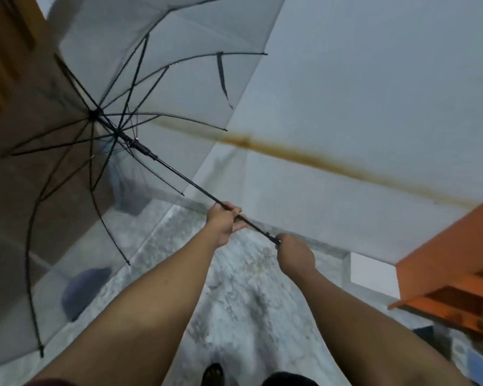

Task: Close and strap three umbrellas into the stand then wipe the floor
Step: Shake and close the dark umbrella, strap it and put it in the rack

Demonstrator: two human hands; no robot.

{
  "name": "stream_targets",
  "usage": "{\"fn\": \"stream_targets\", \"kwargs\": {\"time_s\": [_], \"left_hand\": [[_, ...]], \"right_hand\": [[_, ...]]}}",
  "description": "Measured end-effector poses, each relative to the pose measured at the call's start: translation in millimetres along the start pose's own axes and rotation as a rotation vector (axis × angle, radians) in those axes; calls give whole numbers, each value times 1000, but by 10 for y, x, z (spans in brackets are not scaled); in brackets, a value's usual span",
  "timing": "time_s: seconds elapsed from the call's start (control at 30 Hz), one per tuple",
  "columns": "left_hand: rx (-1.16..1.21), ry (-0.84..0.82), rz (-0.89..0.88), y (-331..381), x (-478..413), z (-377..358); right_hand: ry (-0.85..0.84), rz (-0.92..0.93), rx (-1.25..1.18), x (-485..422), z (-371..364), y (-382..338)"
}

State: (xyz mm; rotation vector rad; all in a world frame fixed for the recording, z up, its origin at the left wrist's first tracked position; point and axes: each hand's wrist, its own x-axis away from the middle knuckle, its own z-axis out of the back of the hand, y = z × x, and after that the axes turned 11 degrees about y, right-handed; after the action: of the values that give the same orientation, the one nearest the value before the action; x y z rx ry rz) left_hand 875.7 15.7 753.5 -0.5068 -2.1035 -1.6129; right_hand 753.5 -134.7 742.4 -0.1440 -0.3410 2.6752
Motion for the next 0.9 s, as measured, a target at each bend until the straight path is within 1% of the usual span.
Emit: {"fn": "stream_targets", "kwargs": {"time_s": [0.07,0.23,0.33,0.4,0.47,0.57,0.7,0.8,0.9], "left_hand": [[-3,-20,17,78,-150,5],[-14,-30,48,240,-511,-57],[-2,-23,74,272,-684,-78],[-6,-32,92,308,-815,-101],[8,-39,124,348,-951,-156],[26,-22,169,431,-1179,-295],[3,24,207,441,-1470,-450],[-17,71,199,466,-1580,-565],[8,246,163,521,-1792,-558]], "right_hand": [[13,2,38,-108,-17,-57],[-1,8,4,-450,-134,-118],[-76,39,-120,-666,-269,-59],[-130,76,-237,-811,-361,-13],[-174,74,-364,-917,-404,7],[-168,53,-456,-1159,-480,10],[-137,24,-386,-1524,-600,62],[-74,52,-304,-1715,-669,136],[-18,114,-227,-1906,-782,221]]}}
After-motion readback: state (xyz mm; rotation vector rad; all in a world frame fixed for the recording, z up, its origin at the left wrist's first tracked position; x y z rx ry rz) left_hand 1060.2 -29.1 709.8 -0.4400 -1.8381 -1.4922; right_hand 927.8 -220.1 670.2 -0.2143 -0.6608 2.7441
